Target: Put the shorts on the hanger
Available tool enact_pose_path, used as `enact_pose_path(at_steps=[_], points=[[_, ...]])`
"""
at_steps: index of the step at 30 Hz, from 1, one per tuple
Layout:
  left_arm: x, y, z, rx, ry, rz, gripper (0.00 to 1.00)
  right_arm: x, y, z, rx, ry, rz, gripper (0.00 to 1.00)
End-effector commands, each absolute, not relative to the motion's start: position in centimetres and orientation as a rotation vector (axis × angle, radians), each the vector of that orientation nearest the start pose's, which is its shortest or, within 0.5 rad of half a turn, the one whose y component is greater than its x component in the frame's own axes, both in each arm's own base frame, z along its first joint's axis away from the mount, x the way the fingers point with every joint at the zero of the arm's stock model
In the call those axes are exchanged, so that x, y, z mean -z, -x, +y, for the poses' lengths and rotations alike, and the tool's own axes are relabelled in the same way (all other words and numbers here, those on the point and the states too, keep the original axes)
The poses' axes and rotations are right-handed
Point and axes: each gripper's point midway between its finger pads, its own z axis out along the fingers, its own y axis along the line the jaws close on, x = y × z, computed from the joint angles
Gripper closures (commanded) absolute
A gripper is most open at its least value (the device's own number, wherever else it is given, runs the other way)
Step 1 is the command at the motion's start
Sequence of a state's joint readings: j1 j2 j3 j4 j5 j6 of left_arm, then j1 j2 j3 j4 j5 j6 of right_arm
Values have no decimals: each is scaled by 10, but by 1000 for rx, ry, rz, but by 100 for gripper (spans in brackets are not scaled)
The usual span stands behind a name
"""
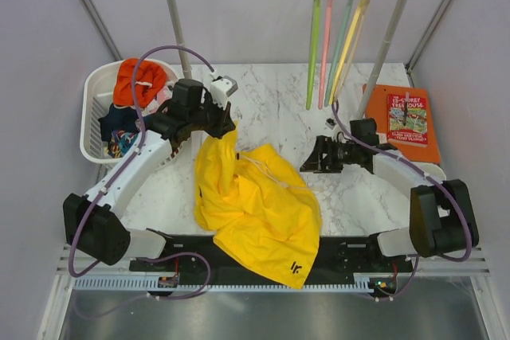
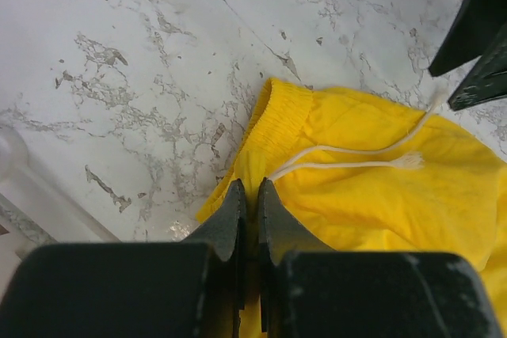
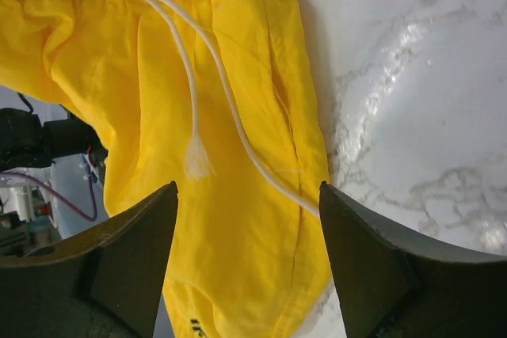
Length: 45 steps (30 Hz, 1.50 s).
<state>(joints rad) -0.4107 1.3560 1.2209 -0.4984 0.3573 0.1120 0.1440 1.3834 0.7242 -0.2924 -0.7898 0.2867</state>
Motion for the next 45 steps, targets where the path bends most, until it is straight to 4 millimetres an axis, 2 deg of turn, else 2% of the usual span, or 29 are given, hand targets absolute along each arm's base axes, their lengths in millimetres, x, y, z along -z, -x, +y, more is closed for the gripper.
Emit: enact_pose_path(at_steps=[1,3,6,8,9,11,12,13,17,19,21,22,24,25,27,28,29,31,32,34,35,36,37,38,39,41,42,44,45], points=[[-245,-321,-209,622,-761,2002,98,-97,-313,197,-1026,198,2298,22],[-243,-318,-209,637,-760,2010,98,-84,-318,208,-1014,202,2299,23],[-235,-313,-209,659,-765,2032,98,-76,-330,222,-1001,180,2233,25],[-231,-311,-206,660,-766,2045,98,-81,-339,232,-1000,183,2182,25],[-229,-312,-205,654,-767,2049,98,-74,-340,238,-999,185,2194,25],[-227,-313,-203,647,-761,2058,98,-77,-351,247,-1004,189,2181,24],[-223,-313,-202,647,-757,2072,98,-68,-351,251,-1007,192,2204,24],[-223,-315,-201,646,-749,2077,98,-71,-357,256,-1020,199,2189,23],[-216,-319,-194,662,-685,2138,98,-59,-347,272,-1129,205,2228,17],[-213,-320,-191,684,-671,2170,98,-52,-331,276,-1224,166,2242,17],[-213,-318,-192,715,-669,2184,98,-47,-321,279,-1279,143,2253,22],[-211,-319,-191,715,-669,2194,98,-45,-313,281,-1316,153,2268,35],[-212,-318,-191,723,-674,2199,98,-38,-306,287,-1366,150,2300,49],[-211,-316,-190,726,-674,2210,98,-37,-304,288,-1380,146,2306,66],[-211,-313,-189,733,-672,2216,98,-45,-297,288,-1431,175,2293,86],[-210,-311,-187,735,-669,2225,98,-50,-294,287,-1434,193,2283,100],[-211,-310,-187,742,-660,2223,98,-71,-294,284,-1429,219,2232,100],[-216,-302,-185,766,-655,2208,98,-76,-281,268,-1403,206,2251,100],[-219,-298,-185,780,-658,2201,98,-102,-278,263,-1386,256,2175,100],[-235,-285,-188,834,-698,2141,98,-108,-266,243,-1353,225,2206,100],[-240,-280,-189,845,-709,2118,98,-132,-261,236,-1329,280,2131,100],[-252,-272,-189,856,-723,2069,98,-129,-253,223,-1307,239,2178,100],[-257,-267,-189,861,-727,2046,98,-138,-250,217,-1291,243,2159,100],[-262,-262,-189,864,-738,2023,98,-161,-246,210,-1264,264,2085,100],[-264,-256,-190,883,-756,2002,98,-162,-247,197,-1206,204,2106,100],[-276,-243,-189,882,-802,1930,98,-194,-240,185,-1170,188,2011,100],[-277,-235,-190,904,-827,1916,98,-202,-234,181,-1179,147,2014,100],[-286,-228,-188,892,-844,1885,98,-229,-213,179,-1187,208,1932,100],[-290,-224,-190,904,-863,1868,98,-235,-206,177,-1179,225,1910,100]])
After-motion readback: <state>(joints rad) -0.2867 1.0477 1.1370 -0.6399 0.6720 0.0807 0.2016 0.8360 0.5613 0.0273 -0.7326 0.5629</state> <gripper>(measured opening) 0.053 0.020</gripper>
